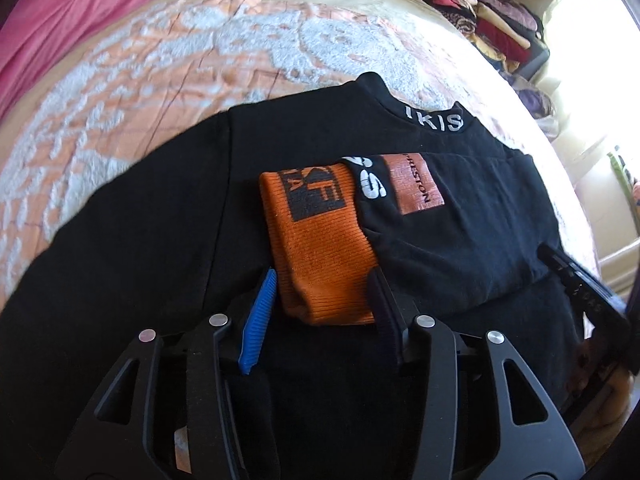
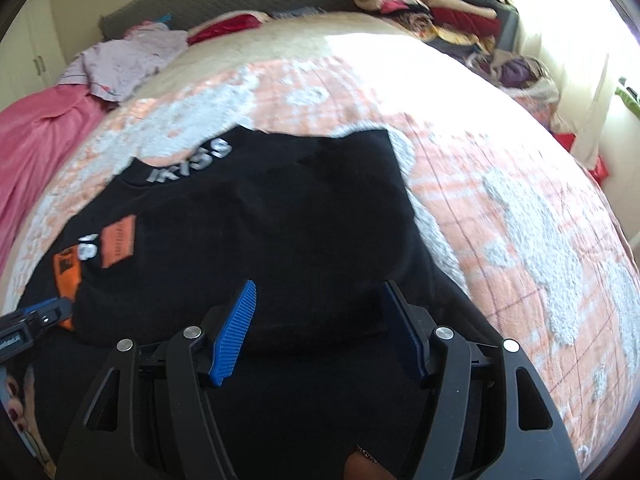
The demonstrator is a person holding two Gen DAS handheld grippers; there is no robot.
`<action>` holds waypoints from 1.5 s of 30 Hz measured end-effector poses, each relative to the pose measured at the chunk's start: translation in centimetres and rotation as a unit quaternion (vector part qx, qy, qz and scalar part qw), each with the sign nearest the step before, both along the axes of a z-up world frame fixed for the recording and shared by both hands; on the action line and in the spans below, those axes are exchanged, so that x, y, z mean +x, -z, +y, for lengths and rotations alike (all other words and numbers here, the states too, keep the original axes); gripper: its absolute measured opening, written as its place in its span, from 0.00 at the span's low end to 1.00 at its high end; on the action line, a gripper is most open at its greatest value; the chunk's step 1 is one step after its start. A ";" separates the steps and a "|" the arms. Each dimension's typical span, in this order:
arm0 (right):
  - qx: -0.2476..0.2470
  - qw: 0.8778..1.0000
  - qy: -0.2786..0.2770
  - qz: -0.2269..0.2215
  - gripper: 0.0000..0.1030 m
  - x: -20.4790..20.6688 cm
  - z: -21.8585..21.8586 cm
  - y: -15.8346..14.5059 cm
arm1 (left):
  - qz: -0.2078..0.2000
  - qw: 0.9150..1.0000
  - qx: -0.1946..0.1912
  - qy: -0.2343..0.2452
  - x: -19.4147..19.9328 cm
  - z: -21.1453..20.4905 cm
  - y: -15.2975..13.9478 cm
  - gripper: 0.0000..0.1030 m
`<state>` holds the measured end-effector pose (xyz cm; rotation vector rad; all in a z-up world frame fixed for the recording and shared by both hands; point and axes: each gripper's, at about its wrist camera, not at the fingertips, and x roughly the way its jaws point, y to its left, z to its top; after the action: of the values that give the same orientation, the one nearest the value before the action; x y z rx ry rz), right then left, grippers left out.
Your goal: Fold small clothes
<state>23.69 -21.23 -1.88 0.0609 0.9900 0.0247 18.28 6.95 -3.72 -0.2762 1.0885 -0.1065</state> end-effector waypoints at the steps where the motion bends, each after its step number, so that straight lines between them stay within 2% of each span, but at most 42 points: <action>1: 0.012 1.000 0.001 0.003 0.61 -0.1 -0.3 0.2 | -0.001 1.000 -0.008 -0.002 -0.2 0.3 -0.1 0.39; 3: 0.021 1.000 -0.001 -0.005 0.62 -0.6 -0.4 -0.3 | -0.008 1.000 -0.012 -0.004 -0.6 0.7 -0.7 0.40; 5: 0.044 0.999 -0.009 -0.019 0.69 -1.5 -0.3 -1.2 | -0.018 1.000 -0.008 -0.004 -1.2 1.0 -1.5 0.43; 9: 0.053 0.997 -0.029 -0.045 0.70 -3.5 0.7 -2.8 | -0.036 0.999 -0.013 -0.012 -2.2 1.6 -3.0 0.52; 11: 0.055 0.996 -0.037 -0.054 0.80 -4.2 1.2 -3.5 | -0.044 0.999 -0.011 -0.016 -2.7 1.8 -3.6 0.58; 12: 0.056 0.996 -0.040 -0.058 0.81 -4.5 1.4 -3.8 | -0.047 0.999 -0.008 -0.018 -3.0 1.9 -3.9 0.59; 14: 0.059 0.995 -0.045 -0.064 0.81 -5.2 1.8 -4.4 | -0.053 0.998 -0.003 -0.020 -3.6 2.0 -4.5 0.62; 15: 0.063 0.995 -0.047 -0.066 0.81 -5.5 2.0 -4.7 | -0.055 0.998 0.000 -0.023 -3.8 2.1 -4.6 0.71; 18: 0.071 0.993 -0.055 -0.074 0.81 -6.3 2.5 -5.5 | -0.065 0.997 0.004 -0.029 -4.9 2.6 -5.3 0.73; 19: 0.071 0.993 -0.058 -0.075 0.86 -6.6 2.7 -5.7 | -0.068 0.997 0.005 -0.031 -5.2 2.8 -5.5 0.73; 20: 0.069 0.993 -0.058 -0.079 0.96 -6.9 2.9 -6.0 | -0.070 0.997 0.007 -0.034 -5.6 3.0 -5.7 0.74; 22: 0.070 0.992 -0.063 -0.089 0.96 -7.5 3.5 -6.5 | -0.075 0.996 0.012 -0.039 -6.2 3.3 -6.0 0.91; 33: 0.075 0.986 -0.096 -0.112 0.96 -10.0 7.1 -8.6 | -0.087 0.993 0.013 -0.080 -10.2 7.6 -6.8 0.91; 45: 0.080 0.978 -0.159 -0.110 0.96 -11.6 13.2 -9.4 | -0.094 0.987 0.013 -0.127 -14.2 12.3 -7.0 0.91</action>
<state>12.07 -7.99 7.50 0.0461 0.7657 0.3968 4.07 19.20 3.25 -0.3721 0.8591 0.1080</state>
